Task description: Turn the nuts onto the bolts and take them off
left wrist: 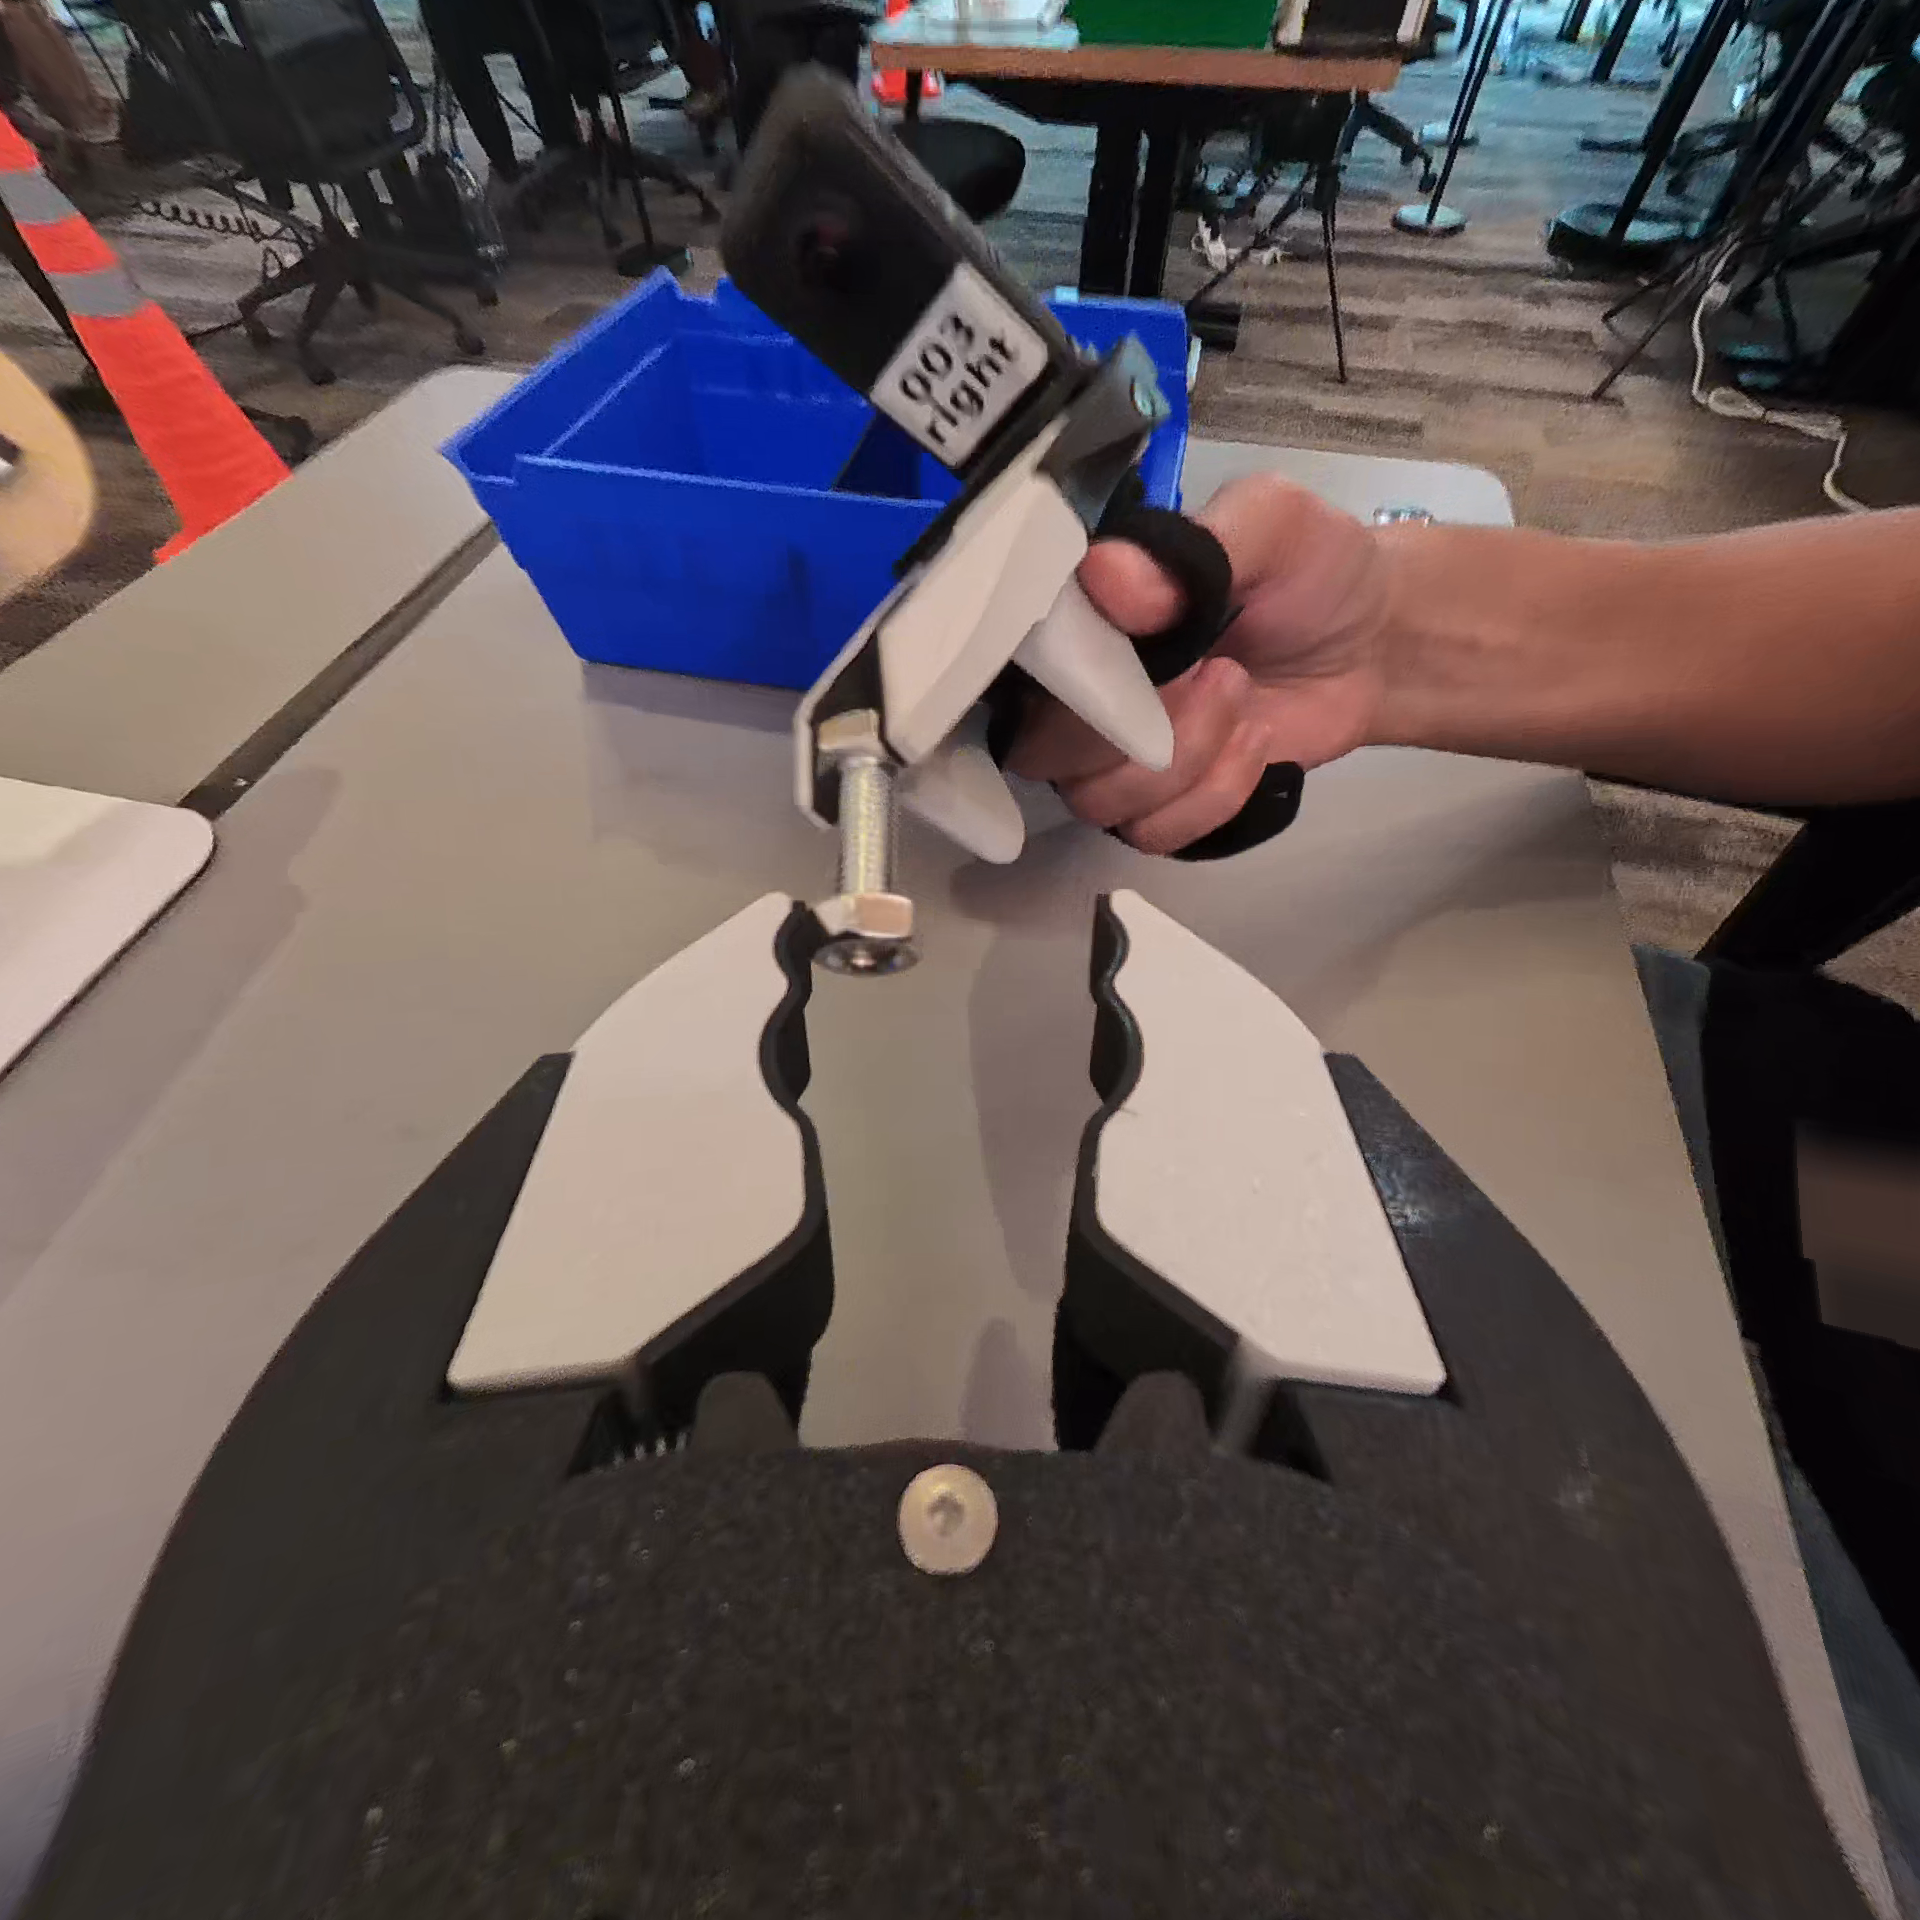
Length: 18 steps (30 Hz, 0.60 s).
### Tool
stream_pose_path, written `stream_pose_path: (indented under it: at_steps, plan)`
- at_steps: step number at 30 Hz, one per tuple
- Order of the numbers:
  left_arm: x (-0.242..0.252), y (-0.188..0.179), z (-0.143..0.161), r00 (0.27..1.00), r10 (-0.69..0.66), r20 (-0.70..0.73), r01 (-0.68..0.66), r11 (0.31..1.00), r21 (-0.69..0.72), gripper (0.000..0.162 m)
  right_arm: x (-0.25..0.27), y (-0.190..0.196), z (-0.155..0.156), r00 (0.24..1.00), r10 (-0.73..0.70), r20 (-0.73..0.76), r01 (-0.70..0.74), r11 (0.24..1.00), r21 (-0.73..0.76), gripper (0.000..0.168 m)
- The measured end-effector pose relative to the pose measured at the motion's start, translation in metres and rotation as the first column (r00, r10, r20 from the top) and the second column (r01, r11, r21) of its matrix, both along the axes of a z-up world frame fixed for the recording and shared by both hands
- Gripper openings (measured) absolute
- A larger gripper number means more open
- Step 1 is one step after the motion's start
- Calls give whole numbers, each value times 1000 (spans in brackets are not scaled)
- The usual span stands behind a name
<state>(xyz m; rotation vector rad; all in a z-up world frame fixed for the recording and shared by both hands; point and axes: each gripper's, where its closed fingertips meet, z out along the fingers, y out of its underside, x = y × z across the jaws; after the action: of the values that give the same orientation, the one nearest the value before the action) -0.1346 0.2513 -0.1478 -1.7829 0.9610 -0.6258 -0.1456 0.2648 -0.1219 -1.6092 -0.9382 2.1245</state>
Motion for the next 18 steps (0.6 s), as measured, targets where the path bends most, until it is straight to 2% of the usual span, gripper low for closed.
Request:
stream_pose_path:
  at_steps: [3, 5, 11, 14, 18]
  plan:
    - [8, 0, -32, 995, -24, -93, 19, 998, -58, 48, 3, 0, 11, 999, 5, -36, -5, 1000, -8, 17]
    - [6, 2, -42, 994, -16, -105, 8, 997, -81, 49, 5, 1, 14, 999, 0, -40, 0, 1000, 0, 17]
    - [-11, 12, -9, 997, 67, 29, -66, 998, -15, 46, 4, 5, 7, 1000, -16, -24, 15, 1000, -9, 17]
    - [-15, 14, 6, 995, 93, 47, -96, 993, 70, 44, 2, 2, 5, 1000, -5, -18, 5, 1000, -12, 18]
    - [-17, 12, 8, 995, 85, 50, -89, 992, 91, 34, 2, 1, 6, 1000, 0, -22, 0, 1000, -17, 18]
